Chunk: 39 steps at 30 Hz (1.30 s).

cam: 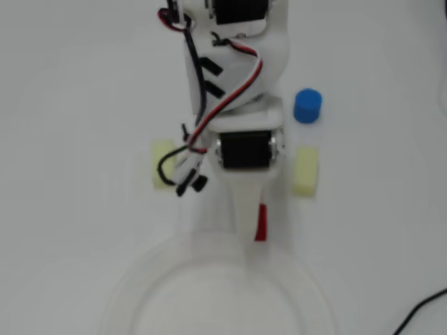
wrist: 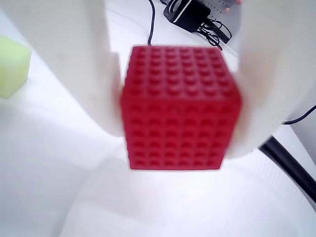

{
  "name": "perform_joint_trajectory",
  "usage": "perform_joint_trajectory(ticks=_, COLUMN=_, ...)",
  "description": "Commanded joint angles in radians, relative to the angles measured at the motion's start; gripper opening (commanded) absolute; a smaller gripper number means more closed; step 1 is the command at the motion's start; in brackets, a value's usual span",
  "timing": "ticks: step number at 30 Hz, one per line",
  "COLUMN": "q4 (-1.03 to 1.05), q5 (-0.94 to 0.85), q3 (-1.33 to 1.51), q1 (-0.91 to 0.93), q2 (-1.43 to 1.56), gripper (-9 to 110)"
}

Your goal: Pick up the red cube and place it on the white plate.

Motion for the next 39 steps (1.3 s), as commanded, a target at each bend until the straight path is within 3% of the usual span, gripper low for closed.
perform_joint_trajectory(ticks=1, q4=0.114, q5=0.023, q3=-0.187, q1=0.009, q2=-0.058, gripper=0)
perform_joint_trajectory(ticks=9, q4=0.209, q5=0.041, q3=-0.281, q1=0.026, q2=-0.075, gripper=10)
perform_joint_trajectory(ticks=14, q4=0.219, q5=0.074, q3=-0.287, q1=0.028, q2=-0.075, gripper=25)
perform_joint_trajectory(ticks=23, q4=0.342, q5=0.120, q3=-0.344, q1=0.029, q2=-0.077, gripper=38)
perform_joint_trajectory(ticks=35, q4=0.750, q5=0.121, q3=-0.433, q1=-0.008, q2=-0.049, gripper=48)
perform_joint_trajectory(ticks=39, q4=0.761, q5=0.052, q3=-0.224, q1=-0.014, q2=0.132, gripper=49)
